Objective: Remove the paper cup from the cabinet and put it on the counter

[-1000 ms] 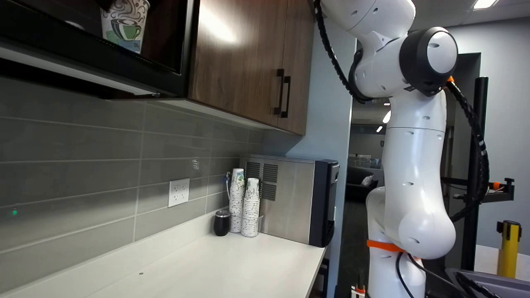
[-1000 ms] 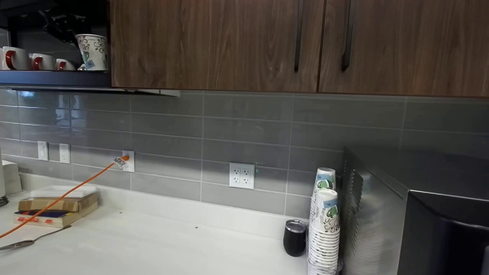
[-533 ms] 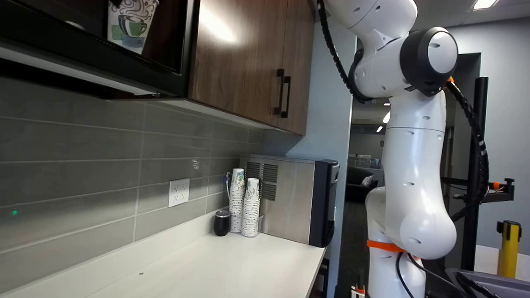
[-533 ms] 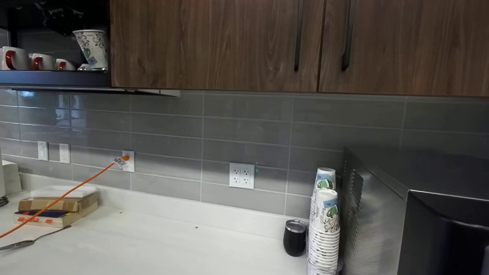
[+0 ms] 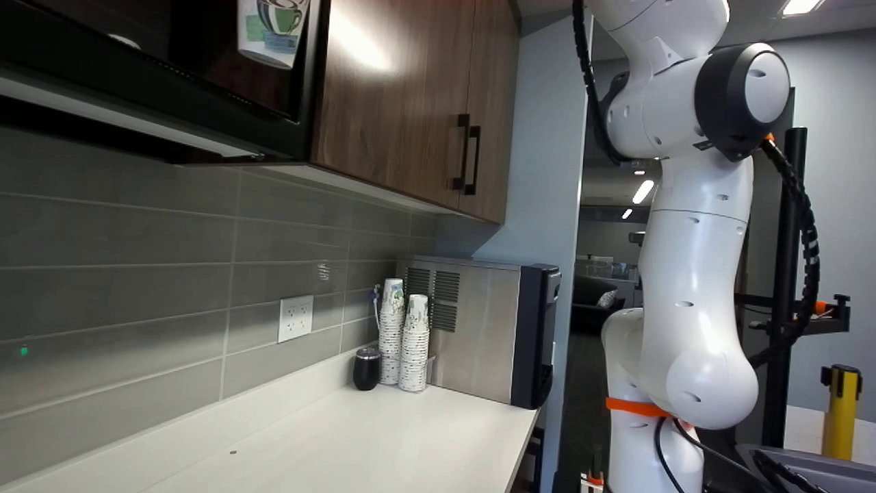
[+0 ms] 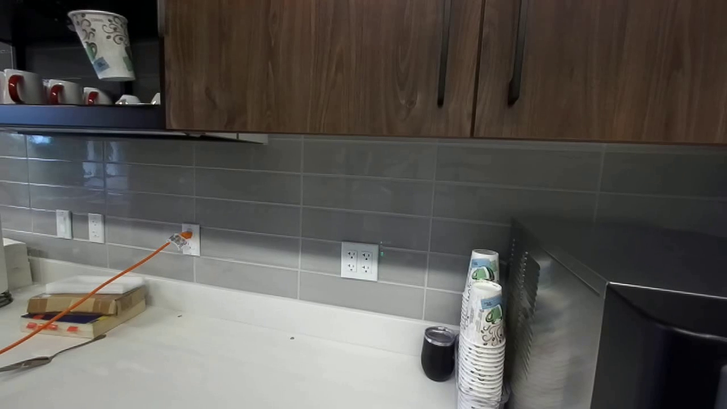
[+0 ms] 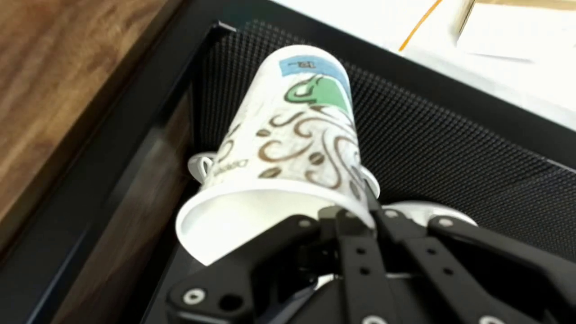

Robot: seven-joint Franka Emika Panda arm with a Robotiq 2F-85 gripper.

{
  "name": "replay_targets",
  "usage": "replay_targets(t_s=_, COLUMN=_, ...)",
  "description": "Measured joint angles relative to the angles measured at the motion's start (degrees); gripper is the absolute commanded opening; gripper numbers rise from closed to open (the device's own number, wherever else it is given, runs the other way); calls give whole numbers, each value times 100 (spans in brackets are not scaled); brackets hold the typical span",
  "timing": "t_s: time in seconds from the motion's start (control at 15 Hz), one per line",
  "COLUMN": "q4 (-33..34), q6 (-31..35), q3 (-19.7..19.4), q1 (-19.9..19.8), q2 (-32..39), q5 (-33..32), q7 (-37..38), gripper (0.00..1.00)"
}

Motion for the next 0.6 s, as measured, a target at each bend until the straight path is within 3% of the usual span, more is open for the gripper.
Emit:
replay_targets(t_s=0.33, q4=-199, q6=-903, q3=-28, q1=105, q2=-452, q5=700, q7=-40, gripper=0)
replay_targets(t_s=0.6, q4=-1005, q6=-884, q3=-340, q1=149, q2=-944, q5=1387, q7=-135, gripper=0)
